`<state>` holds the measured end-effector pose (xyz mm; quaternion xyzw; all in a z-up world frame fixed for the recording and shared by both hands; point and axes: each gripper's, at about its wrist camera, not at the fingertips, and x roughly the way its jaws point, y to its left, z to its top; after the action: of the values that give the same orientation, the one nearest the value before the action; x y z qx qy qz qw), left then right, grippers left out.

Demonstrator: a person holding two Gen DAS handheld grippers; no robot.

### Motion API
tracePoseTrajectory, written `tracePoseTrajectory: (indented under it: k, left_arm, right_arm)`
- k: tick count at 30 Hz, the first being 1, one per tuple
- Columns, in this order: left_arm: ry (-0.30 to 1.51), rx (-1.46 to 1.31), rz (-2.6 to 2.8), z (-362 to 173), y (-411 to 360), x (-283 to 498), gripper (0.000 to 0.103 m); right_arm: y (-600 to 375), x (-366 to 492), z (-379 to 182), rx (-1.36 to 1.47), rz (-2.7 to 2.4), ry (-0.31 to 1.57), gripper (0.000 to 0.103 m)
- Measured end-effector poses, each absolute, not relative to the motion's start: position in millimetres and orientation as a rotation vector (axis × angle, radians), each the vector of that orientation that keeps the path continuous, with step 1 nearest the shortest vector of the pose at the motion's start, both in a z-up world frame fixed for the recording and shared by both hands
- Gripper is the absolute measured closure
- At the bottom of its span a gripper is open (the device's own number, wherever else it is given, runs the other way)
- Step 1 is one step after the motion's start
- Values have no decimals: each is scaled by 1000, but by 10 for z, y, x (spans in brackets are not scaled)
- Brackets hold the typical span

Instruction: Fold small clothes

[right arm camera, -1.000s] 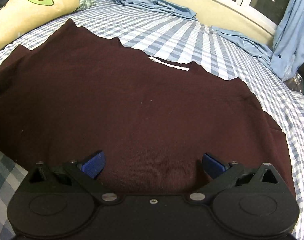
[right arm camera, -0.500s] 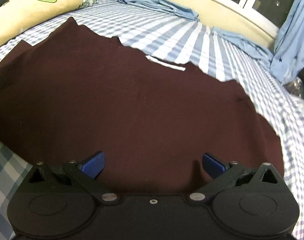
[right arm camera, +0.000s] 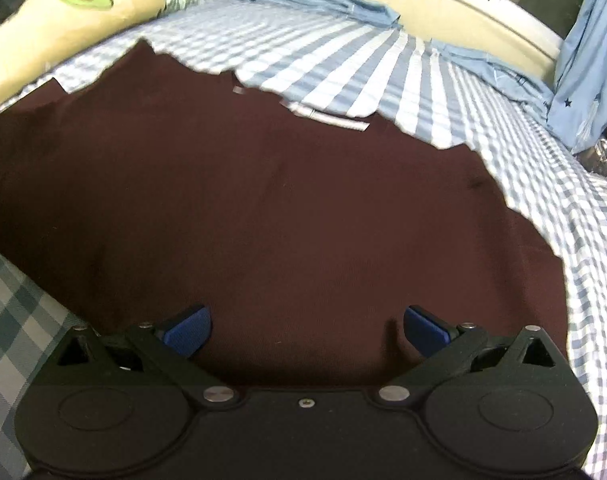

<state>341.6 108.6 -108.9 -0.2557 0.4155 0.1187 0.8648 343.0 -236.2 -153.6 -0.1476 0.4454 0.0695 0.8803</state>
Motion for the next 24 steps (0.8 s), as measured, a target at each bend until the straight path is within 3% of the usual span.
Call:
tracePoseTrajectory:
  k: [6,11,19,24]
  left_arm:
    - [715,-305,0,-378,322,3677,96]
    - [669,-152,-222,-103,-583,3829,96]
    - [772,5,-496,-437,-1864,3816,96]
    - [878,87,-537,-782,-2231,3652,95]
  right_arm:
    - [-2840,3365,-1182,-263,92,849,1]
    - [-3401,3272,-1012,-224,-27,821,1]
    - [-4271,2998,-1121,-171,-203,886,1]
    - [-4651,2837,-1194,-127,-246,921,1]
